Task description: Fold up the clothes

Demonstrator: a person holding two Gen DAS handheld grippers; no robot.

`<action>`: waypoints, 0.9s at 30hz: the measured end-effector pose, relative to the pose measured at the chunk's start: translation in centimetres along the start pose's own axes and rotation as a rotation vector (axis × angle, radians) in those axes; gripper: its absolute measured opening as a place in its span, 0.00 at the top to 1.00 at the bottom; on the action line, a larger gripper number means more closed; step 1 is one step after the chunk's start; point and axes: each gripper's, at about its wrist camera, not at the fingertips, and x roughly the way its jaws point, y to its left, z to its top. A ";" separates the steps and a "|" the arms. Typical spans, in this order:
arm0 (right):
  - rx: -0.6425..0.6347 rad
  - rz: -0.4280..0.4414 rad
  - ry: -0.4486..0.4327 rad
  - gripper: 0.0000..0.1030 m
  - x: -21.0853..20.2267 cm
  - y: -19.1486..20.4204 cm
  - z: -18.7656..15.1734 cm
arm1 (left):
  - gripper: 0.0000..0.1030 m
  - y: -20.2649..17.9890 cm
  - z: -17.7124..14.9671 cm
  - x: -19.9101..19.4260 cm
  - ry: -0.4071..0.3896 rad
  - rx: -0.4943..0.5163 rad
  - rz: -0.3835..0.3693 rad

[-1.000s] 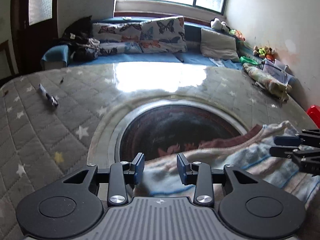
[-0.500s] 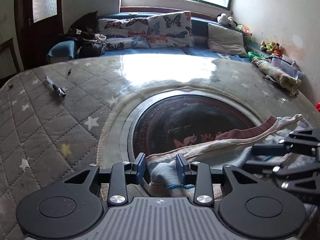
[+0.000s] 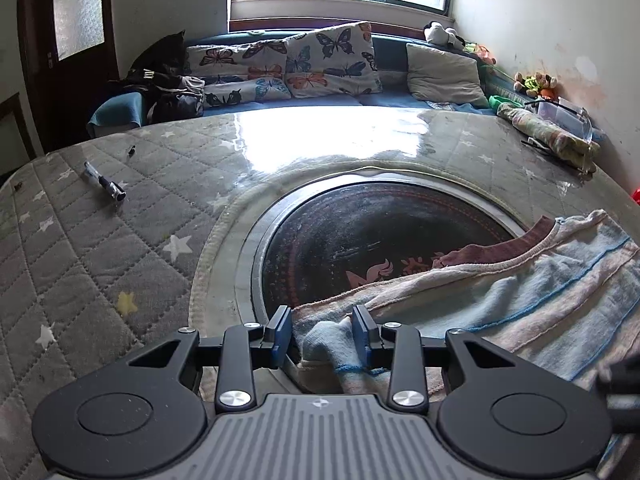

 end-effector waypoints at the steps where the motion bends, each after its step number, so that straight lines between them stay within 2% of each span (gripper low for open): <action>1: -0.026 -0.005 -0.008 0.69 -0.1 0.7 -0.1 | 0.65 0.0 0.0 0.0 -0.001 -0.002 0.000; 12: -0.119 0.019 -0.021 0.70 0.0 3.9 -1.1 | 0.65 0.0 0.0 0.2 -0.007 -0.021 0.012; 16: -0.097 0.065 -0.011 0.70 -1.1 3.9 -1.3 | 0.63 0.0 0.0 0.1 -0.009 -0.025 0.024; 19: -0.088 0.063 -0.012 0.70 -2.4 4.1 -1.6 | 0.65 -0.1 0.1 -0.8 -0.029 -0.034 0.032; 21: -0.056 0.042 -0.015 0.69 -3.2 3.1 -1.6 | 0.64 -0.4 0.2 -1.8 -0.051 -0.032 0.028; 27: 0.060 -0.120 0.005 0.69 -5.8 -0.5 -3.7 | 0.61 -2.8 -0.7 -4.9 -0.100 0.001 -0.020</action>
